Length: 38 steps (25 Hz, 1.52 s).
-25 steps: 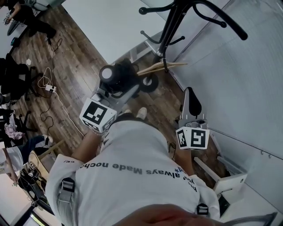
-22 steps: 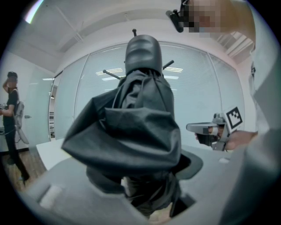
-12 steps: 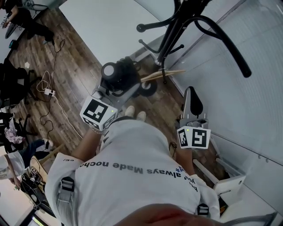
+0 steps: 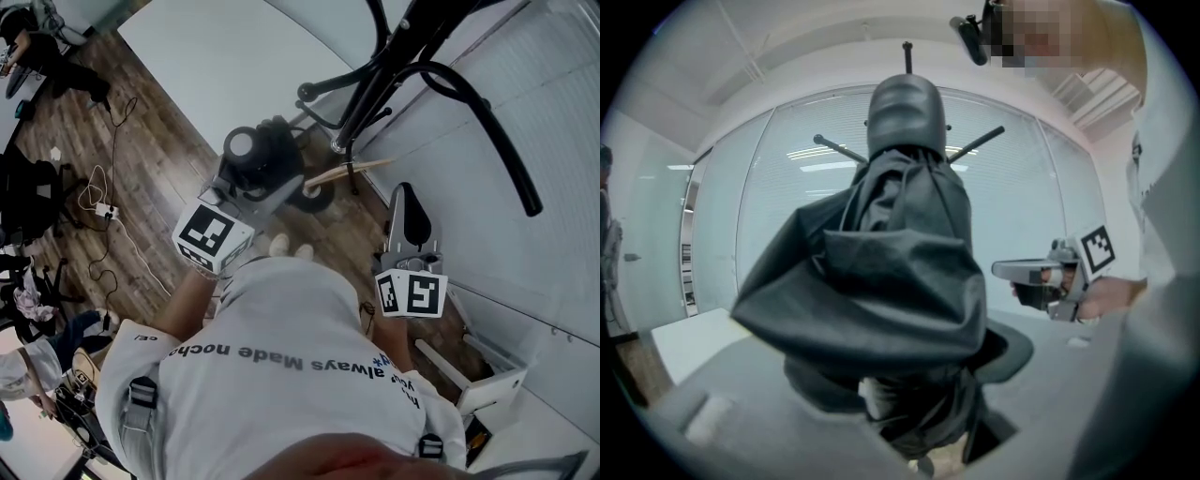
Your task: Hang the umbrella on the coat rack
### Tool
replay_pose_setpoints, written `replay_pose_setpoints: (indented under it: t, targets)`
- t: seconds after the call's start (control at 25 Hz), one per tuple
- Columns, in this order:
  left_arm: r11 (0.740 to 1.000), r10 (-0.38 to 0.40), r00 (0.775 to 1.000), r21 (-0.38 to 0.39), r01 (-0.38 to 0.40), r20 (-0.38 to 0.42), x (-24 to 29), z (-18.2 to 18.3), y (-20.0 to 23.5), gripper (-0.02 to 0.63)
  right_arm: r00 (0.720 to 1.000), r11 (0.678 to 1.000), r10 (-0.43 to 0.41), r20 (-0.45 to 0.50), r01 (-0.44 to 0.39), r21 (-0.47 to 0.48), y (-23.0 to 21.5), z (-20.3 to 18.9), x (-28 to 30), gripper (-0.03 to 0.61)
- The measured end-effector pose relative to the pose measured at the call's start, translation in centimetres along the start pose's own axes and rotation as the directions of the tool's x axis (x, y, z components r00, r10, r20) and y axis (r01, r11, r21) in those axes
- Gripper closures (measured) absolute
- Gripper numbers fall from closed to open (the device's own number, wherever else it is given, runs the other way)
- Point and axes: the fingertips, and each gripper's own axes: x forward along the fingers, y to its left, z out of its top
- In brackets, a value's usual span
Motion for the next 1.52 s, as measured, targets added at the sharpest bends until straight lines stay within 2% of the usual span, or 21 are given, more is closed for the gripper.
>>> replay_pose_setpoints:
  t: [0.48, 0.92, 1.52]
  targets:
    - [0.999, -0.040, 0.999, 0.031, 0.040, 0.020, 2.2, 1.7, 1.9, 0.327, 1.000, 1.000, -0.029, -0.007, 0.029, 0.005, -0.3, -0.1, 1.0, 0.577]
    - [0.997, -0.069, 0.998, -0.024, 0.070, 0.008, 3.8, 1.5, 2.8, 0.327, 0.999, 0.999, -0.039, -0.013, 0.039, 0.003, -0.6, -0.3, 0.9, 0.577]
    - [0.997, -0.078, 0.996, -0.031, 0.076, -0.047, 6.6, -0.2, 3.9, 0.327, 0.999, 0.999, -0.045, -0.021, 0.045, -0.003, -1.1, -0.7, 1.1, 0.577]
